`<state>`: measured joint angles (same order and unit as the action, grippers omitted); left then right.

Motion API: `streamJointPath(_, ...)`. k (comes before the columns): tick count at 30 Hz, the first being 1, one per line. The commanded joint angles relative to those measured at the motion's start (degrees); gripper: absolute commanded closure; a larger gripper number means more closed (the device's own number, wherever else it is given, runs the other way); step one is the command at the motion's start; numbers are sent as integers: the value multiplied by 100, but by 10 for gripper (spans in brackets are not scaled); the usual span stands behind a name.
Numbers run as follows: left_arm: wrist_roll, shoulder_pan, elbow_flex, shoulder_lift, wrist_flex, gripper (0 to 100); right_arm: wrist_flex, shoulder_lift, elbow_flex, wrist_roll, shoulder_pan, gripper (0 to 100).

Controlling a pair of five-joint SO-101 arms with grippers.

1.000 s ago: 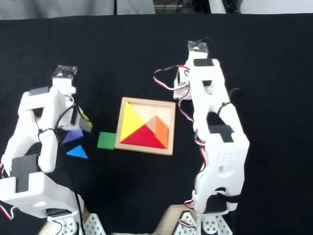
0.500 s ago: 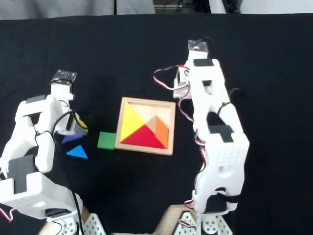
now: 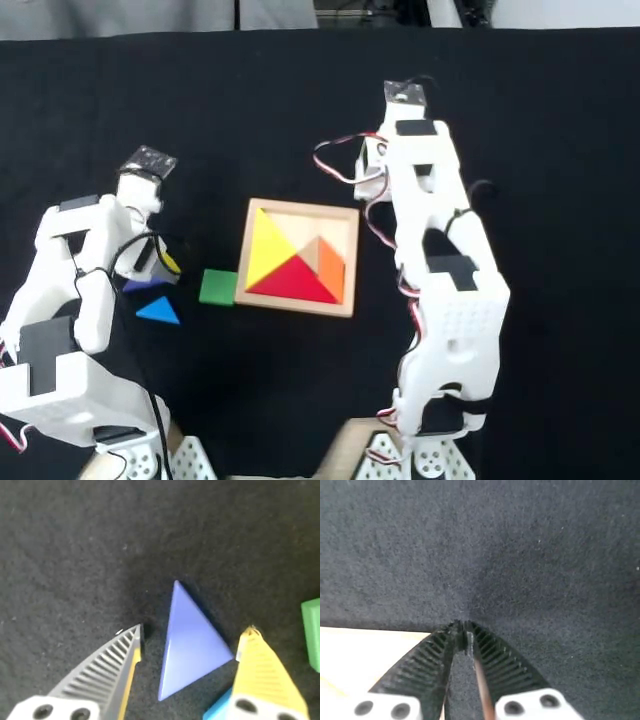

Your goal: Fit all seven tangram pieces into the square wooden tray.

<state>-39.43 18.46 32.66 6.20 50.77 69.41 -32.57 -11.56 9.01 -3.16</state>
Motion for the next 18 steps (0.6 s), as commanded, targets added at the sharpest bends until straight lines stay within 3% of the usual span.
streamJointPath(1,-132,-101,-22,-44,35,696,-79,48,-31,-44,9,987)
streamJointPath(18,-132,-119,40,-62,35,698,-88,48,-31,-44,9,985)
